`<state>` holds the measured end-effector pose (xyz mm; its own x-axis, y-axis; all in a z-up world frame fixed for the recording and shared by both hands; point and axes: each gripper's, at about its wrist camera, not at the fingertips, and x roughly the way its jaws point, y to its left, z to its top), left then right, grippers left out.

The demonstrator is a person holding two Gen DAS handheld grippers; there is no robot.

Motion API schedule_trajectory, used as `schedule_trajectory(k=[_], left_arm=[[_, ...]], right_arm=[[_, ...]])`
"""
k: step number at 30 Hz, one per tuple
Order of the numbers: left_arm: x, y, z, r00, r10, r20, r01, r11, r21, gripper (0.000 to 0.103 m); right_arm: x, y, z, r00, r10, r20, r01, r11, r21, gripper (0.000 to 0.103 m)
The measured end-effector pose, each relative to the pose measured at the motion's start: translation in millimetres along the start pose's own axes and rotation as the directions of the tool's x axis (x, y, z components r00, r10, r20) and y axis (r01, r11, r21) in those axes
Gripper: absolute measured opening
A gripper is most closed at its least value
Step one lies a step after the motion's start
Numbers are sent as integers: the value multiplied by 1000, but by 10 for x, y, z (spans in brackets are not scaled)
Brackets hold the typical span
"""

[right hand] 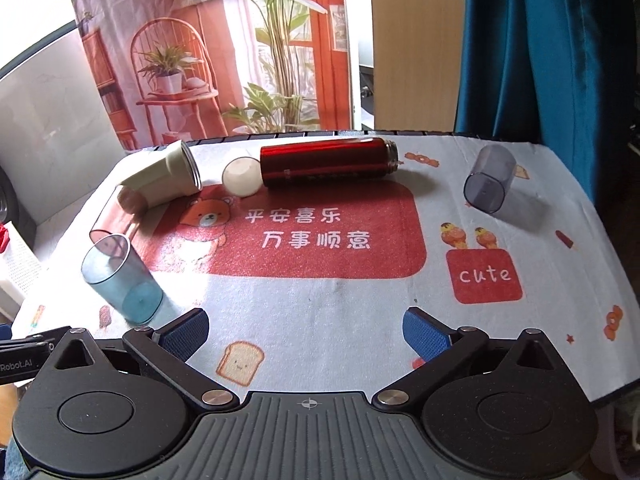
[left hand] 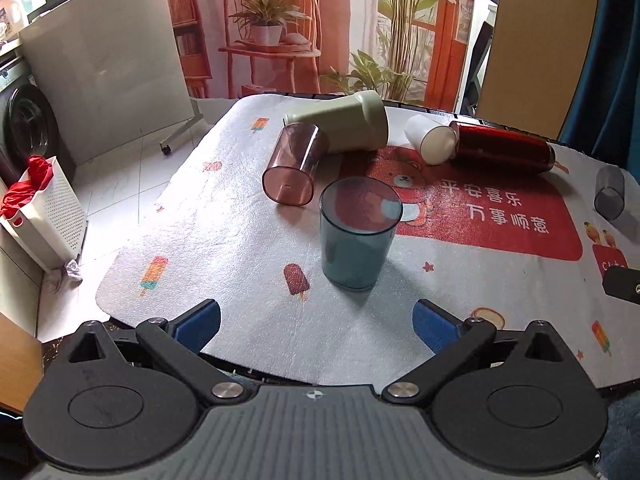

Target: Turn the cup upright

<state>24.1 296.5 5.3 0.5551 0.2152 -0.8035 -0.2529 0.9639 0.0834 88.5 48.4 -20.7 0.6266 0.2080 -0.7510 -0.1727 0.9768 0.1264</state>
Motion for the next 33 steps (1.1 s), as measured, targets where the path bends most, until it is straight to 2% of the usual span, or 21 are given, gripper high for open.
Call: schedule_trajectory(k=[14,26,33], left_arm=[[-741,-34,-249,999,-18,50,16,999,44,103],[-923,-21,-378,994,34,101,-35,999,8,103],[-914,-45,-405,995,33,90,-35,999,14,103]], right_arm=[[-718,-8,-319,999,-41,12,41,999,-21,103],[-804,-155,-449,997,-74,32,74,997,0,103],[-742,-182,-472,997,-81,12,81,997,10,103]])
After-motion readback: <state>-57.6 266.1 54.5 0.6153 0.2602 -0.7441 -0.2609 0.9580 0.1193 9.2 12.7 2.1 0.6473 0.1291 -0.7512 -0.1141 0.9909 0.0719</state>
